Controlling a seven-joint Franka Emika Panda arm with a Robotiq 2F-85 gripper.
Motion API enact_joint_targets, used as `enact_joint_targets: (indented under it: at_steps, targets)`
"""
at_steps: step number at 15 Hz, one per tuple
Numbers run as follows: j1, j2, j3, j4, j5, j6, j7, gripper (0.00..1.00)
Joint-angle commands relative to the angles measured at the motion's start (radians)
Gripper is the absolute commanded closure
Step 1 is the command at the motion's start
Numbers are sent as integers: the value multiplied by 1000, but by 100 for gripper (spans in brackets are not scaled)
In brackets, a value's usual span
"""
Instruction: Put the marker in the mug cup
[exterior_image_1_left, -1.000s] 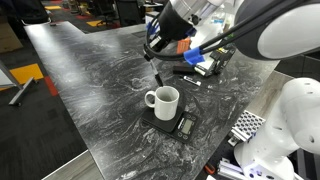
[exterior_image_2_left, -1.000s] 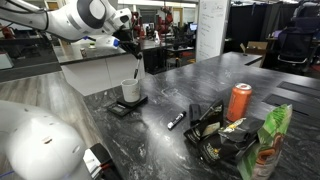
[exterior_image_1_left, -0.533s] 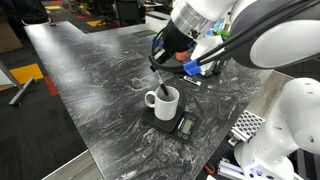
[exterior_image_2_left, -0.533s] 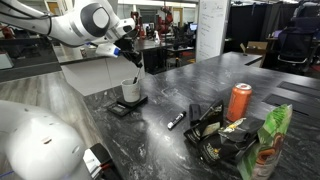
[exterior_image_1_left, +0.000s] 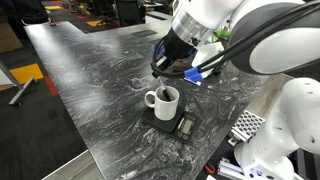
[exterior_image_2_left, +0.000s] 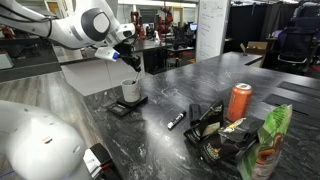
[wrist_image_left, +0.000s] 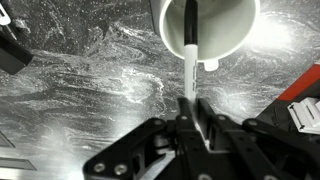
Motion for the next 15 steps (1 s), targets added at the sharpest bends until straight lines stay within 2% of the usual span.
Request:
enact_joint_targets:
  at_steps: [1,4,8,10,15]
  targets:
    - [2,-1,3,1,20,-32,-12,55]
    - [-1,-7,7,15,10,-77,-15,33]
    - [2,-5,-3,74,11,-228,-33,5]
    - [1,0,-9,118,12,-328,-39,0]
    - [14,20,-61,215,59,-503,-97,0]
